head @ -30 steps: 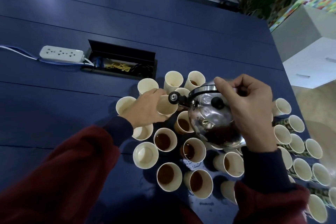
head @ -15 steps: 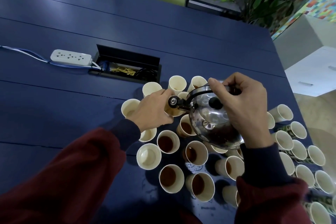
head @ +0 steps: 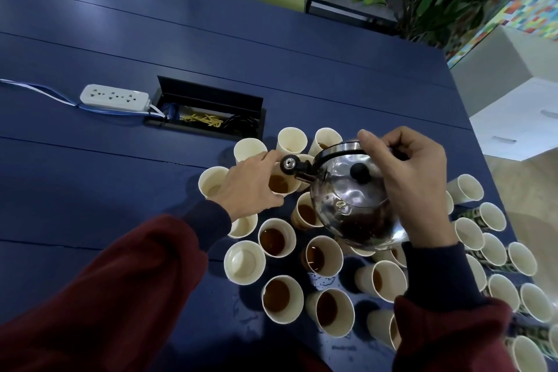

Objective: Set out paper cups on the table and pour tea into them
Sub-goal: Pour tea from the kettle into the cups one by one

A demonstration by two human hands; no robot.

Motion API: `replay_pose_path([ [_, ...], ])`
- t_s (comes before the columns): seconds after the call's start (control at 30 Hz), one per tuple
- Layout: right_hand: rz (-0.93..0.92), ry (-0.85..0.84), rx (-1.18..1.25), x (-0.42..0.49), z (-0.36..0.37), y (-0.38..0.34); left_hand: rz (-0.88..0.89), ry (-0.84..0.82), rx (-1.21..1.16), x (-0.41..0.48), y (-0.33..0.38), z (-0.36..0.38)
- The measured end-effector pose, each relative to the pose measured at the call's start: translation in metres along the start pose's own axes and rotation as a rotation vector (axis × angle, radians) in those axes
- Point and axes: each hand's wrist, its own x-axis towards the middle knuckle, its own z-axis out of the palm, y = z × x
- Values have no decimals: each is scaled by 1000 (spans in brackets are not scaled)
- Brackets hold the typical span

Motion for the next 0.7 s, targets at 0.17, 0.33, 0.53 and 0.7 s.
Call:
replay_pose_path([
  [0.17,131,29,206,-1,-4,9,-45,-50,77,3,-1,6],
  [0.33,163,53,264,1,-4,10,-69,-88,106,5,-9,16],
  [0.53,163,46,269,5,-3,10,-56,-95,81,1,-23,24],
  [0.7,171,45,262,8,1,10,47,295,209,4,-30,13],
])
